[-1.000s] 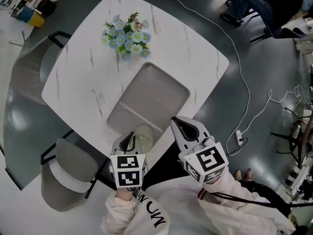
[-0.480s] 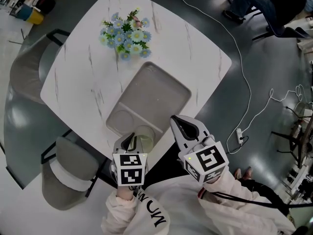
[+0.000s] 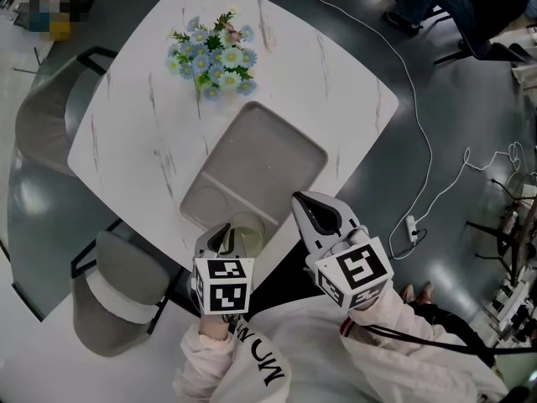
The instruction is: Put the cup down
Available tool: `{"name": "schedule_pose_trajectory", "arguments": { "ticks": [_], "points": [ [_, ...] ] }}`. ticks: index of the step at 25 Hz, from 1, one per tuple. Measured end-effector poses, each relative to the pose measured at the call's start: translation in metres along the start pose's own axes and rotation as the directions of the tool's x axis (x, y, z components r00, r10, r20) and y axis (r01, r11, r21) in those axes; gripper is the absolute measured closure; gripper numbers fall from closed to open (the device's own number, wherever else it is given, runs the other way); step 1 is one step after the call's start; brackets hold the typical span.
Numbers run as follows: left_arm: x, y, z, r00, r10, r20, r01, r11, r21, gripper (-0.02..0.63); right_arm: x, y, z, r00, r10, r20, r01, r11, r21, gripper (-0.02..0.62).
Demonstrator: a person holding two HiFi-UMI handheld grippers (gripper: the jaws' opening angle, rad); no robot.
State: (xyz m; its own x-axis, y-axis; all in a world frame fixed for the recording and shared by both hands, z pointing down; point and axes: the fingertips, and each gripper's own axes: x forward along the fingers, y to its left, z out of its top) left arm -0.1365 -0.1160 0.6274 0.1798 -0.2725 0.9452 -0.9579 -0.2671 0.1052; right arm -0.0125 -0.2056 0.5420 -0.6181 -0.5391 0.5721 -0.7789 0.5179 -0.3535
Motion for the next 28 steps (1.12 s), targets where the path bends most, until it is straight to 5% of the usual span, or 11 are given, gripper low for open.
{"name": "schedule_pose_trajectory", "arguments": {
  "ticks": [28],
  "points": [
    [-0.0001, -0.0001, 0.0029, 1.000, 0.027, -0.008, -0.027, 0.999, 0.047, 0.569, 0.0057, -0.0023, -0.0056, 1.000, 0.023, -0.014, -0.022, 0.999, 0.023, 0.591]
  ]
}}
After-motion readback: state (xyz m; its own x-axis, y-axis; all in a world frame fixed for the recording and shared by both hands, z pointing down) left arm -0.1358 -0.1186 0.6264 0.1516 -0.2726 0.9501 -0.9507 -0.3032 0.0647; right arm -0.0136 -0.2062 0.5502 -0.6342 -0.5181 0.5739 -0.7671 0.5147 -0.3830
